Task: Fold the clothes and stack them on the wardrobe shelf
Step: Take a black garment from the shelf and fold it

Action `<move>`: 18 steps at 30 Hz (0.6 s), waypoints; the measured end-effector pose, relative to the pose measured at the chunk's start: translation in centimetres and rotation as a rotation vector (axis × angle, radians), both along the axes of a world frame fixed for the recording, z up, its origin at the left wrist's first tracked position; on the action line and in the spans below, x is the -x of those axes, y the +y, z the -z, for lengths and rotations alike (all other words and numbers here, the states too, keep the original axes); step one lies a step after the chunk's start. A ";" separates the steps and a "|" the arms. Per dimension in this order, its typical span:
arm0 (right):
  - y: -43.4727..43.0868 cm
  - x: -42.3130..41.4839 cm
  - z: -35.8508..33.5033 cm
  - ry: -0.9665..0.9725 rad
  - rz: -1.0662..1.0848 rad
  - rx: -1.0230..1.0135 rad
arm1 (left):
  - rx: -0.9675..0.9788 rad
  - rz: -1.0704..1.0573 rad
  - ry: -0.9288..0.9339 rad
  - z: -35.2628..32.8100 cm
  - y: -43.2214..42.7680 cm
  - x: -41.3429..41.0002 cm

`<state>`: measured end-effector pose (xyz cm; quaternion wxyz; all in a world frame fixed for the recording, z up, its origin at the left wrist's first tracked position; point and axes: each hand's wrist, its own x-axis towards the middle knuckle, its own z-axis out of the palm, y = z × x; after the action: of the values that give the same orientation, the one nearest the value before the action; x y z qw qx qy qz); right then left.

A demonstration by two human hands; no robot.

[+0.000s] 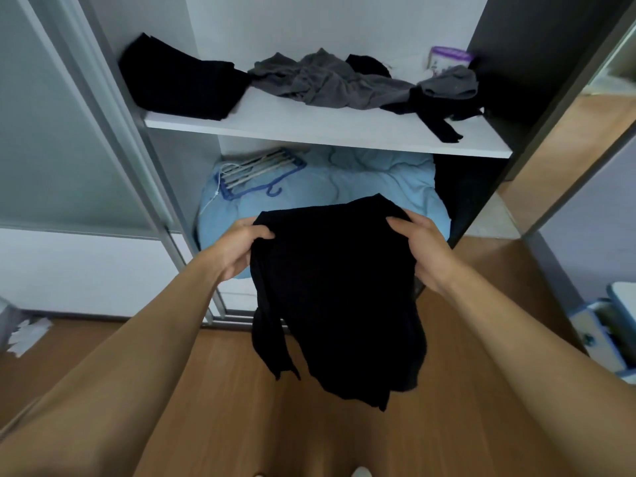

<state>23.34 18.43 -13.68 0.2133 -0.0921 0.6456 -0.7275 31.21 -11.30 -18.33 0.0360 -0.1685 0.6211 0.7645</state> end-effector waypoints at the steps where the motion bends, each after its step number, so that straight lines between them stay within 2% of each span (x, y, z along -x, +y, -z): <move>1: 0.3 0.2 0.0 -0.002 0.010 -0.005 | 0.005 0.012 0.020 0.2 0.0 0.2; 3: 0.7 0.4 0.1 0.000 0.017 -0.013 | 0.070 -0.013 0.053 0.5 0.2 0.6; 6: 0.6 0.0 -0.1 -0.004 0.013 0.010 | 0.334 -0.163 0.073 0.4 0.6 1.5; 9: -0.7 -1.1 -0.3 -0.004 0.019 0.050 | 0.536 -0.362 -0.015 0.4 1.1 2.2; 10: -1.2 -1.4 -0.3 0.007 0.022 0.047 | 0.537 -0.411 -0.085 0.4 1.2 2.2; 12: -2.4 -2.1 0.0 0.058 0.013 -0.018 | 0.273 -0.304 -0.281 -0.1 2.0 1.8; 14: -3.2 -2.7 0.8 0.157 -0.012 -0.170 | 0.002 0.040 -0.444 -0.4 3.6 0.9; 16: -3.9 -3.2 1.6 0.269 -0.095 -0.333 | -0.168 0.240 -0.463 -0.2 5.4 0.6; 18: -4.6 -4.4 2.4 0.394 -0.260 -0.450 | -0.232 0.204 -0.419 -0.1 7.1 0.5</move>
<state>27.72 13.87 -16.08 0.1904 -0.2635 0.8019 -0.5012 30.73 -4.21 -18.19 0.2599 -0.2544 0.5219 0.7716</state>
